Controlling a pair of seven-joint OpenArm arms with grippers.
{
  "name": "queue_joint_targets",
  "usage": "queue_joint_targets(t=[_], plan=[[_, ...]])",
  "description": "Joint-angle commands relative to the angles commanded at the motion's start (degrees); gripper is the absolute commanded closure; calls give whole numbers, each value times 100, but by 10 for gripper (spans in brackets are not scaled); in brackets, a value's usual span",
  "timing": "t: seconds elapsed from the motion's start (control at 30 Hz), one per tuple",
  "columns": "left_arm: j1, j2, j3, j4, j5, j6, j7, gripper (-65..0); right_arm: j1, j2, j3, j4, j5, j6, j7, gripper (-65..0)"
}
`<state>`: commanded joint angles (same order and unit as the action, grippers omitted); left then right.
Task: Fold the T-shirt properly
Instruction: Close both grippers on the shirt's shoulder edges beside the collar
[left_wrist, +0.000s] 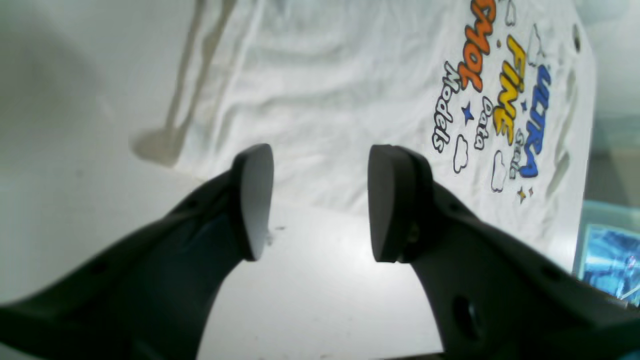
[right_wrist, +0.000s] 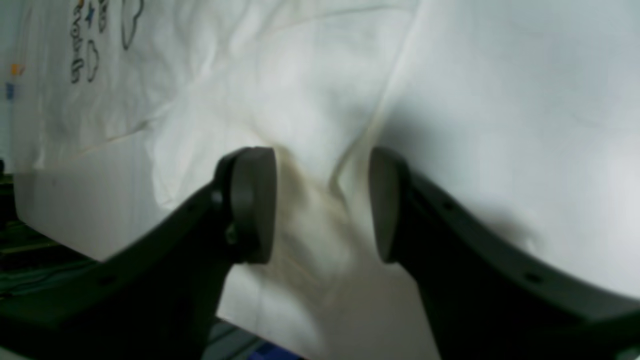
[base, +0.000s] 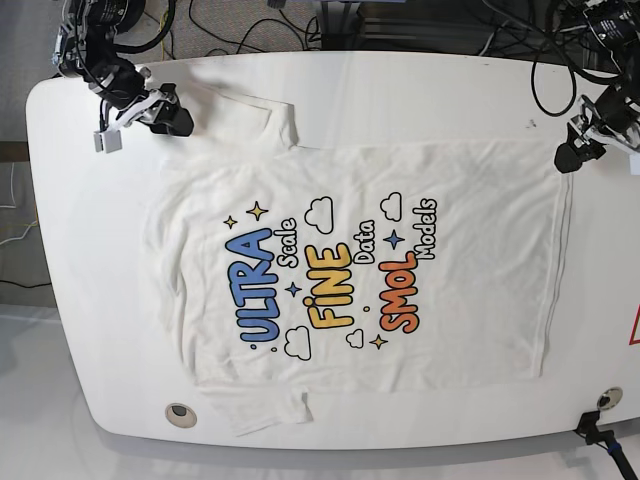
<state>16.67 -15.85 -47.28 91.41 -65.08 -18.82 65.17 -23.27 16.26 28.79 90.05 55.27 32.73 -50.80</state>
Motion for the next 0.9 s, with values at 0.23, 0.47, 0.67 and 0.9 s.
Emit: queue_joint_targets(t=[0.23,0.47,0.67,0.9], plan=[[-333,4,-19,-1015,-186,-203,187,-274,22,-12,-51,35,-254,12,32,-302],[-534,51,392,-1621,13,-232,134,-274,52,-3,-37,87,-348,16,39,-302],[-485,41,225,-1527,-141,-226,241,-275,72,-127,-58,-267,-547,165,-25,-261],[-446,-69,277,-1496,-144,-239,308,-268,45,-196,-96,-235,-782,349,-85,-32]])
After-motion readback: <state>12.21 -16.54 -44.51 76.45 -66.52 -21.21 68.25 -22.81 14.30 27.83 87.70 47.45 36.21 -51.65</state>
